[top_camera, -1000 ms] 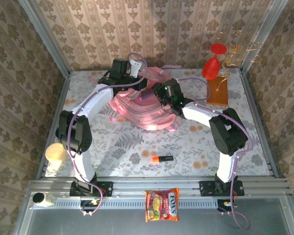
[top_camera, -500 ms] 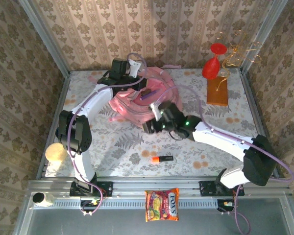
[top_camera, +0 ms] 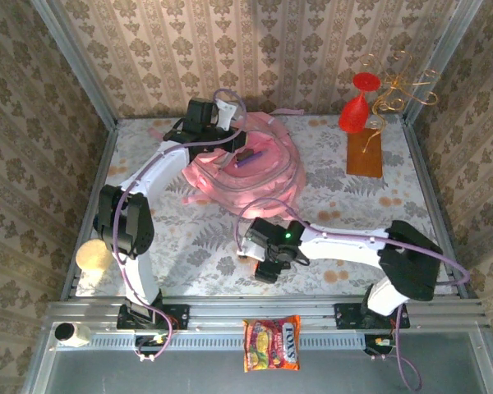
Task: Pack books, pencil case, and school supplies into a backpack
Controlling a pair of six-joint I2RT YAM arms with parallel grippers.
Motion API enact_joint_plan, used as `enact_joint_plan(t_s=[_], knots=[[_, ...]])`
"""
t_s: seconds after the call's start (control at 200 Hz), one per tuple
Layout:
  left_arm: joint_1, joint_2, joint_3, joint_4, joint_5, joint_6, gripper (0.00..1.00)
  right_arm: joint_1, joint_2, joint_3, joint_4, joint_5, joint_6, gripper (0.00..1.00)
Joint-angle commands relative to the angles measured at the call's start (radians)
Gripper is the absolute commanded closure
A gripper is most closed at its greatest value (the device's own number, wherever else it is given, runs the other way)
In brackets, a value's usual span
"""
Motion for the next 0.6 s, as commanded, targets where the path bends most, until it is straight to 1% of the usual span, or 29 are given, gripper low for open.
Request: enact_joint_plan(t_s=[0.0, 0.085, 0.32, 0.41, 0.465, 0.535, 0.595], knots=[[0.010, -0.049, 0.001, 0.079, -0.008, 0.023, 1.00, 0.003, 0.066, 0.020, -0.066, 0.049, -0.071, 0.24], [0.009, -0.051, -0.001, 0.075, -0.013, 0.029, 1.00, 0.003, 0.100, 0.021, -0.043, 0.060, -0.074, 0.29], [0.008, -0.053, -0.003, 0.073, -0.014, 0.035, 1.00, 0.003, 0.157, 0.047, -0.037, 0.058, -0.075, 0.54], [0.008, -0.052, -0.003, 0.073, -0.014, 0.036, 1.00, 0.000, 0.151, 0.051, -0.017, 0.068, -0.081, 0.70], [0.008, -0.053, -0.005, 0.073, -0.014, 0.036, 1.00, -0.005, 0.143, 0.052, -0.010, 0.074, -0.085, 0.77], [0.006, -0.054, -0.006, 0.072, -0.014, 0.034, 1.00, -0.021, 0.125, 0.063, 0.025, 0.078, -0.076, 0.81], [0.005, -0.057, -0.005, 0.072, -0.015, 0.034, 1.00, -0.042, 0.084, 0.071, 0.041, 0.051, -0.043, 0.83]])
